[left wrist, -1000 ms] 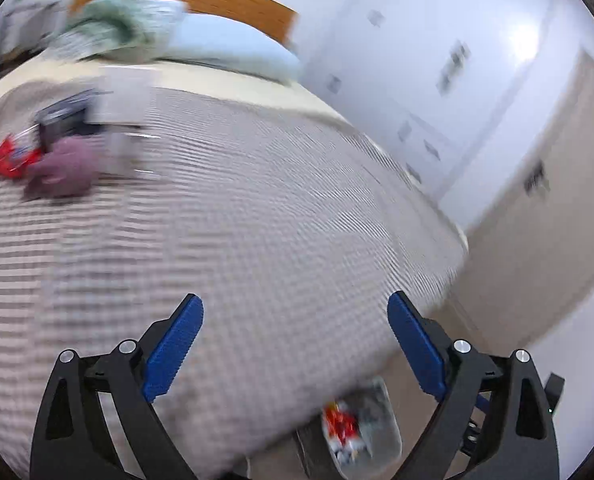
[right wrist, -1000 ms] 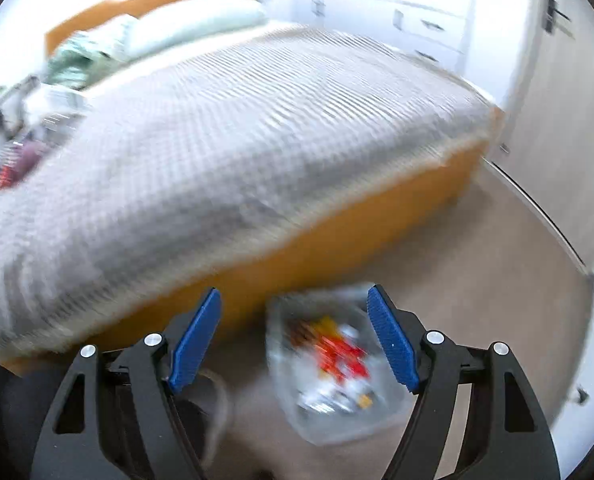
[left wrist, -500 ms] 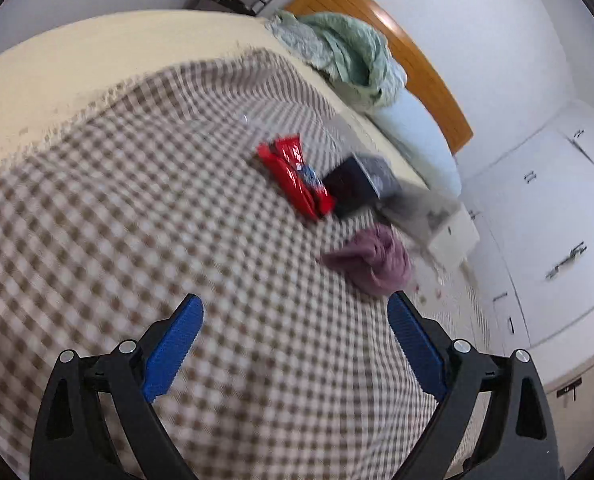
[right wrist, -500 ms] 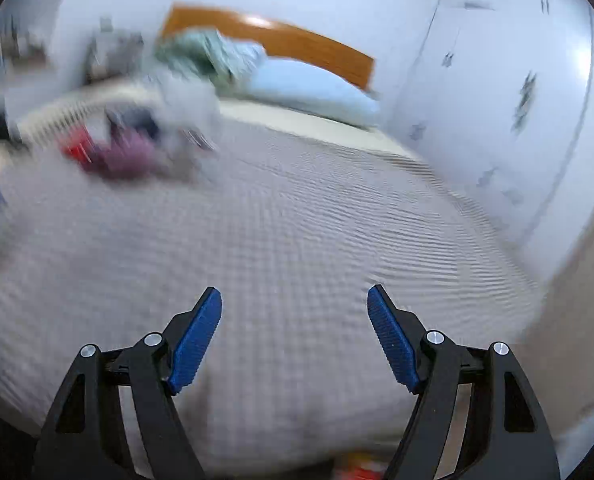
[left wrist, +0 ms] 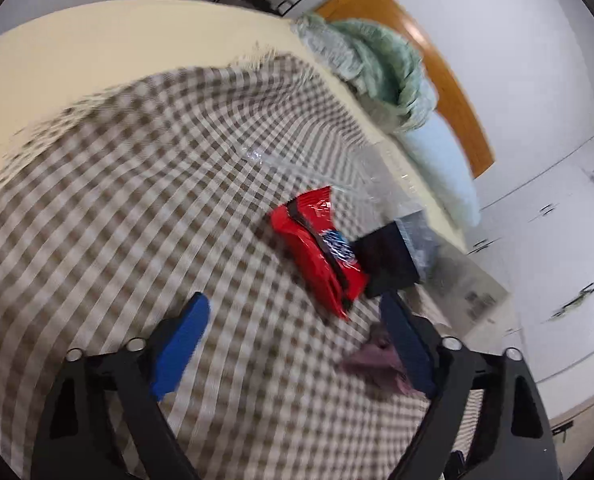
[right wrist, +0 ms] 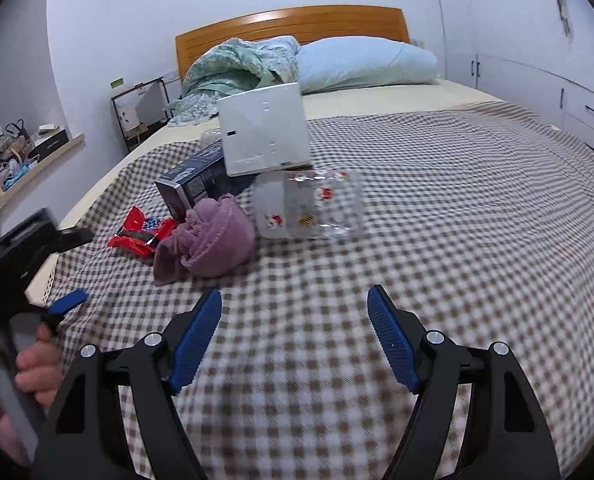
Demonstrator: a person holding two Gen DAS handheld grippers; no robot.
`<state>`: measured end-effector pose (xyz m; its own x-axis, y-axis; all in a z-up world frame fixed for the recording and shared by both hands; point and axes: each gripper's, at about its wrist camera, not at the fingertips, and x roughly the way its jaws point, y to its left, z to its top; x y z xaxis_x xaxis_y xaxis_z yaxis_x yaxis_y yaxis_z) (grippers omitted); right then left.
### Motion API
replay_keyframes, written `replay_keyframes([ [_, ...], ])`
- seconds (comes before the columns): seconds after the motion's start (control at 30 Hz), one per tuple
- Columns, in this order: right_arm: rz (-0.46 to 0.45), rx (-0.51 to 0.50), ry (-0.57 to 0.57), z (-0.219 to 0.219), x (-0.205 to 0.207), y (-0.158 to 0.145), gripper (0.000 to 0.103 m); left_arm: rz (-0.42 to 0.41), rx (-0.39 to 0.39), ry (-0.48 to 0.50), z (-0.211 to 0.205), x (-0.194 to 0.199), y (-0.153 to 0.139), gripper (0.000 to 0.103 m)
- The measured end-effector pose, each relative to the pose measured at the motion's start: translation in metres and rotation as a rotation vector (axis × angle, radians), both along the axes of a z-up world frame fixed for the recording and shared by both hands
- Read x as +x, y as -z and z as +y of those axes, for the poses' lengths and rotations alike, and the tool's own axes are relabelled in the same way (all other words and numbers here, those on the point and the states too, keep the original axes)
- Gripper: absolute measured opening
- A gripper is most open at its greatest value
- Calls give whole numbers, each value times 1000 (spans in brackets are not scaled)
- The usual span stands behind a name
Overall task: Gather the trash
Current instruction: 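Grasp the red snack wrapper with the left tool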
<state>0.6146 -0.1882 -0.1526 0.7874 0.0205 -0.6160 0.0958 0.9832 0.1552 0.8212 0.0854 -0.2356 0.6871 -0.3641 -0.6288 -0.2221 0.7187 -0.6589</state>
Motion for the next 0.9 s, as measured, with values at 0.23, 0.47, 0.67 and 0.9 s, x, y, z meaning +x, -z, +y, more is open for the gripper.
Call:
replay_keyframes([
  [0.23,23,-7,-44,-2,12,16,72,30,107,-23,-12,50,2,76],
  [0.47,34,25,-60,-7,17,19,72,25,138,-77,-10,67,7,37],
  [0.67,33,37,-68,-7,16,19,72,12,62,-111,9,55,1,0],
  [0.9,20,22,-58,-7,7,17,72,-34,25,-122,19,34,-20,0],
])
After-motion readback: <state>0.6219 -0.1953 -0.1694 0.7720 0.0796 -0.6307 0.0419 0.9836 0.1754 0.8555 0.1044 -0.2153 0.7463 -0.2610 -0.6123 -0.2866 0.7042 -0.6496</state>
